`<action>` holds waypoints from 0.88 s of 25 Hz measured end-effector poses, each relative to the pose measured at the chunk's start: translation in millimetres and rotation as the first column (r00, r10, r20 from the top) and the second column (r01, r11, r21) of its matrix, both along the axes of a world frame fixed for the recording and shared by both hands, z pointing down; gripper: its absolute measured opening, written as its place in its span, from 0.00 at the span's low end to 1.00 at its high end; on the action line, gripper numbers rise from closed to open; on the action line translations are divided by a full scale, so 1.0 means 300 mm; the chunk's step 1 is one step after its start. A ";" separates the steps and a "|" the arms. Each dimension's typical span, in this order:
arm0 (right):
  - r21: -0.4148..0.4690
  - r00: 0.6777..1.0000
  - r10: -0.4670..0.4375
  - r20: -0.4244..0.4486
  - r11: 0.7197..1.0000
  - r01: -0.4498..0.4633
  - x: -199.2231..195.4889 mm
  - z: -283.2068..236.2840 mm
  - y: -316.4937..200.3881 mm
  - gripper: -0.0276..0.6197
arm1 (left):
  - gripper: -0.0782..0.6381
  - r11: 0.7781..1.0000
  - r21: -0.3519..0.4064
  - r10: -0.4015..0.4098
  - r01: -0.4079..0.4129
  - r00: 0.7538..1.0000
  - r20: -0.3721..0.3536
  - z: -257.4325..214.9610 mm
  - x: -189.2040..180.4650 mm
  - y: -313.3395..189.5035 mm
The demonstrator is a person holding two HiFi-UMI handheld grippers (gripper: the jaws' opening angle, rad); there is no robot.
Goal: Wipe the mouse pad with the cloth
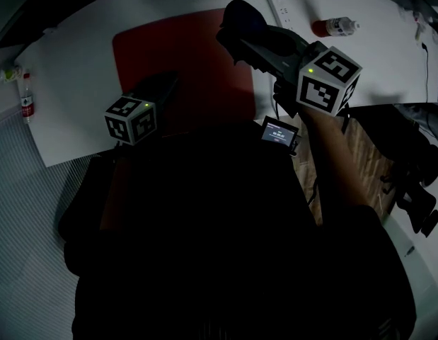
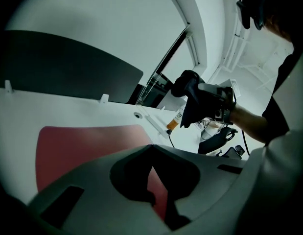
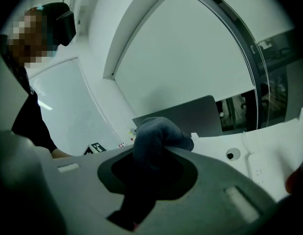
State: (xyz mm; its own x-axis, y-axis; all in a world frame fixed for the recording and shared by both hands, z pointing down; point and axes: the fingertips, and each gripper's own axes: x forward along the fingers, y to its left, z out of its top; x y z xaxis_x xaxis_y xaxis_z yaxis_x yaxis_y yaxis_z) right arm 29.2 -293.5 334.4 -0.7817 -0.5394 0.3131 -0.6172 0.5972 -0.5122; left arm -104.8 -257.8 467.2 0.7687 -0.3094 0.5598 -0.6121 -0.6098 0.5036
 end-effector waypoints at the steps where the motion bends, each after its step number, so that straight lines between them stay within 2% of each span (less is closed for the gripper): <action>1: -0.007 1.000 -0.001 -0.008 1.000 0.001 0.001 0.021 -0.003 0.15 | 0.12 1.000 -0.015 -0.003 0.003 1.000 0.005 0.024 -0.001 -0.001; 5: -0.030 0.999 -0.021 -0.035 0.999 0.020 -0.004 0.093 -0.019 0.15 | 0.12 0.997 -0.078 0.005 -0.002 0.999 0.037 0.114 0.004 0.015; 8: -0.049 0.994 -0.057 -0.093 0.997 0.052 -0.010 0.180 -0.010 0.15 | 0.12 0.992 -0.124 0.020 -0.009 0.996 0.088 0.210 -0.006 0.041; 13: -0.102 0.981 -0.129 -0.148 0.988 0.115 -0.011 0.327 -0.022 0.15 | 0.12 0.988 -0.153 0.019 0.006 0.986 0.163 0.329 0.001 0.020; 15: -0.133 0.970 -0.169 -0.176 0.980 0.146 -0.010 0.392 -0.007 0.15 | 0.12 0.987 -0.160 0.009 0.032 0.969 0.247 0.378 -0.022 0.022; 18: -0.175 0.946 -0.235 -0.225 0.964 0.198 -0.029 0.497 0.018 0.15 | 0.12 0.984 -0.173 0.022 0.050 0.921 0.388 0.469 -0.100 0.026; 22: -0.217 0.905 -0.308 -0.294 0.943 0.251 -0.033 0.595 0.015 0.15 | 0.12 0.974 -0.215 0.034 0.069 0.897 0.441 0.554 -0.147 0.035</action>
